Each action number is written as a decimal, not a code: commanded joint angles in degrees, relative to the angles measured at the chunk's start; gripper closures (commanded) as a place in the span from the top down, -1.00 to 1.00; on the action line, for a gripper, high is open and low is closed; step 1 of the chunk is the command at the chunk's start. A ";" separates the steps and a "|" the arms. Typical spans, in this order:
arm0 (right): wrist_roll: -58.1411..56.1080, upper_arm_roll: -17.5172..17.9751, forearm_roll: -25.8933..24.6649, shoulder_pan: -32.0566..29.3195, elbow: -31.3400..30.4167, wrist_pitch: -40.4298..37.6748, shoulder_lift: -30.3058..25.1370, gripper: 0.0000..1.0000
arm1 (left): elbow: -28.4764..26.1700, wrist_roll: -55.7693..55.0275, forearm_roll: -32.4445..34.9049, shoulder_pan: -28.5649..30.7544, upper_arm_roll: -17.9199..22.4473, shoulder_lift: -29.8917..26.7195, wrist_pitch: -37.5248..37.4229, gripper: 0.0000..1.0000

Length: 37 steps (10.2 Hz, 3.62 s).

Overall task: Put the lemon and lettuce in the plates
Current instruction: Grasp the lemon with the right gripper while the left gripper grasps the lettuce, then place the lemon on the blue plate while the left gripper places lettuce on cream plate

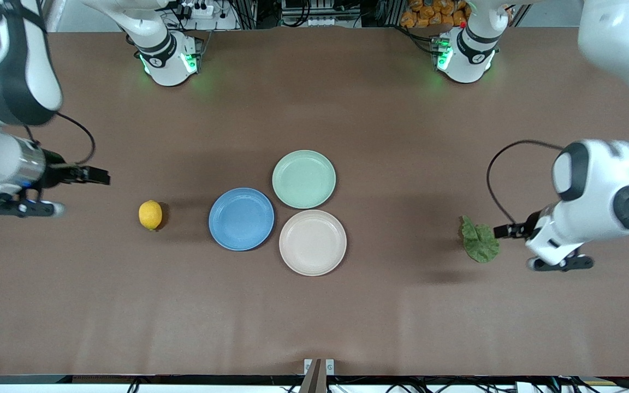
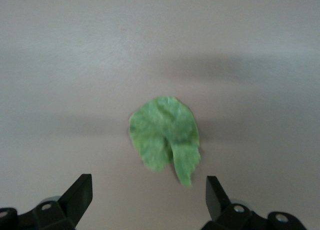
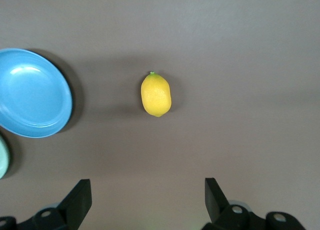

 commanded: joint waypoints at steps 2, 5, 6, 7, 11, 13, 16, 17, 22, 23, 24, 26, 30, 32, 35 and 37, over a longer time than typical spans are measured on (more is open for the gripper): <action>0.05 0.44 0.93 1.47 -5.81 13.42 10.22 1.00 | -1.22 0.71 1.86 0.36 -0.25 5.42 6.52 1.00; 0.05 0.44 0.93 1.64 -10.15 21.21 14.01 1.00 | -6.85 -0.08 1.33 -0.17 -0.34 7.01 15.40 1.00; -0.13 0.44 0.85 1.47 -10.58 23.57 15.42 1.00 | -8.17 -0.08 1.33 -0.08 -0.25 7.36 17.33 0.95; -0.30 0.44 0.84 1.12 -10.59 23.59 15.52 1.00 | -9.22 -0.08 1.33 -0.08 -0.25 7.36 18.48 0.79; -2.68 0.27 -1.09 1.03 -11.81 26.48 16.66 1.00 | -9.15 -0.52 1.33 -0.61 -0.34 6.75 18.67 -1.00; -2.76 0.18 -1.18 0.07 -11.82 27.71 18.06 1.00 | -8.97 -0.52 1.33 -1.13 -0.52 5.70 18.67 -1.00; -5.49 0.27 -1.09 -1.17 -11.82 27.46 18.33 0.06 | -8.19 -8.83 1.16 -2.36 -7.78 1.83 17.71 -1.00; -5.49 0.36 -1.09 -1.08 -11.47 26.85 18.25 -0.35 | -6.18 -16.18 1.33 -3.58 -11.64 2.17 17.70 -1.00; 4.90 0.80 -0.21 6.01 -0.32 13.75 17.54 -1.00 | 6.04 -40.92 1.16 -19.65 -12.03 7.96 22.94 -1.00; 10.36 0.88 -0.04 9.35 2.13 13.22 17.89 -1.00 | 6.67 -43.74 1.16 -20.90 -12.12 10.15 28.89 -1.00; 13.64 0.80 2.66 11.73 3.72 13.22 18.68 -1.00 | 6.85 -45.50 1.16 -22.74 -12.03 12.44 34.78 -1.00; 15.42 0.80 9.78 15.25 5.06 14.44 20.52 -1.00 | 7.55 -48.24 1.33 -25.20 -11.51 16.66 42.11 -1.00; 21.32 0.80 11.39 19.31 5.76 18.23 24.13 -1.00 | 6.94 -46.67 2.30 -25.66 -8.26 14.58 40.48 1.00; 21.67 0.80 11.48 19.66 5.76 19.72 25.19 -0.73 | 7.46 -43.95 4.75 -23.47 -8.34 8.63 30.06 1.00; 21.41 0.80 11.39 19.66 5.76 19.90 25.63 0.99 | 7.02 -34.23 5.11 -18.12 -8.34 -2.89 12.40 1.00; 21.23 0.80 11.48 19.66 6.55 19.81 25.54 1.00 | 7.02 -25.78 5.03 -12.94 -8.43 -9.22 2.55 1.00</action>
